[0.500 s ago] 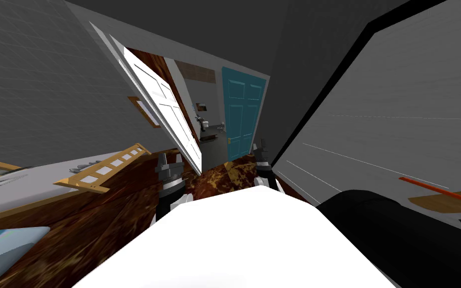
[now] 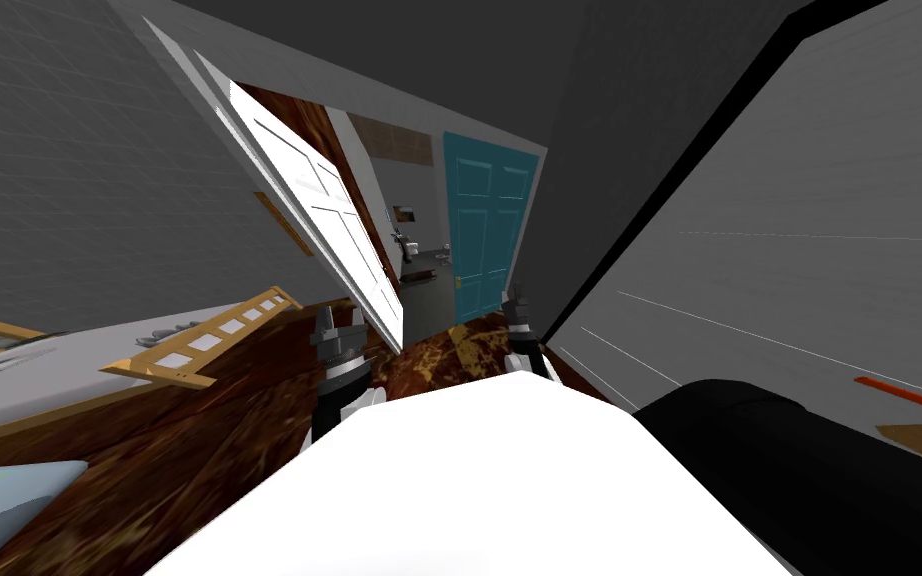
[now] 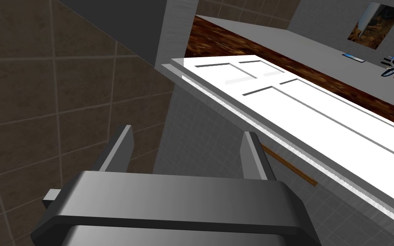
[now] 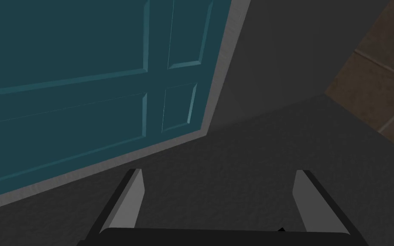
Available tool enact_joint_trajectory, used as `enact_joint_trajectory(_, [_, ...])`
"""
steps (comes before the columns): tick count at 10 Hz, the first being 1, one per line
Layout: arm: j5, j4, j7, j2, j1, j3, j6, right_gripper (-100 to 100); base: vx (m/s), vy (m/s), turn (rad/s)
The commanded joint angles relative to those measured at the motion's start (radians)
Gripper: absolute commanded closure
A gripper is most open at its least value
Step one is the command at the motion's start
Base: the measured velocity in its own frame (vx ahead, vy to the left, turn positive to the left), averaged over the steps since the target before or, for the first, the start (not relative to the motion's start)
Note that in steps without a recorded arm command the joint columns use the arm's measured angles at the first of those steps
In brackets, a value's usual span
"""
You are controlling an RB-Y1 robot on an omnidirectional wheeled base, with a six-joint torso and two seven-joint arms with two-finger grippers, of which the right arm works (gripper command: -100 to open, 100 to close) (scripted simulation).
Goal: Push the door open
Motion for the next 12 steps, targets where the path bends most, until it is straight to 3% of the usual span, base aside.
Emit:
enact_joint_trajectory(1, [-0.003, 0.031, 0.0, -0.008, -0.012, 0.0, -0.006, -100, 0.093, -0.02, 0.029])
enact_joint_trajectory(7, [-0.011, 0.187, 0.004, -0.033, -0.075, 0.006, -0.038, -100, 0.093, -0.022, 0.029])
enact_joint_trajectory(12, [-0.019, 0.356, 0.007, -0.05, -0.14, 0.012, -0.07, -100, 0.101, -0.029, 0.035])
